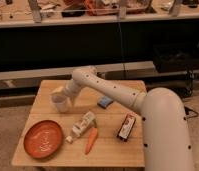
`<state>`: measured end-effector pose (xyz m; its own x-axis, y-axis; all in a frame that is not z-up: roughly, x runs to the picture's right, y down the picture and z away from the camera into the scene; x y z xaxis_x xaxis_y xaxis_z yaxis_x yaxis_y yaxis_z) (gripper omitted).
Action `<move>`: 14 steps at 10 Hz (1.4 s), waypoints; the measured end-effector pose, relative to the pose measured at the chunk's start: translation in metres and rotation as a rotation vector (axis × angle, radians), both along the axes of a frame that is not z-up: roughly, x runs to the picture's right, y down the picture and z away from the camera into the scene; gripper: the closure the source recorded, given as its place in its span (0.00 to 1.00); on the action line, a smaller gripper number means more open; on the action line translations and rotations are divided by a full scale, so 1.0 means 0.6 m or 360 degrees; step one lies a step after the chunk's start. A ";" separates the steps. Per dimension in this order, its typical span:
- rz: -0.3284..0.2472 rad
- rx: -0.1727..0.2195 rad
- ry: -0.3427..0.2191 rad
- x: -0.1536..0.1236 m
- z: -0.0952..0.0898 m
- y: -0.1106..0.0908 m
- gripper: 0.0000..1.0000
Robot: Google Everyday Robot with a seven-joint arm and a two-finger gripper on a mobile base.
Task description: Place the ceramic cup in the ceramic bowl
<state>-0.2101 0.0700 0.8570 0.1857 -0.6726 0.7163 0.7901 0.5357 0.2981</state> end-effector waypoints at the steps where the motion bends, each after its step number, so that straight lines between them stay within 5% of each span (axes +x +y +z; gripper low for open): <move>1: -0.0003 0.0000 0.0001 0.000 0.000 0.000 0.20; 11: -0.0042 -0.0009 0.0007 0.001 0.010 0.004 0.25; 12: -0.0046 -0.0010 0.0006 -0.001 0.011 0.004 0.28; 14: -0.0055 -0.0011 0.0008 -0.001 0.010 0.003 0.51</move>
<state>-0.2109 0.0717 0.8633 0.1661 -0.6735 0.7202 0.8096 0.5101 0.2903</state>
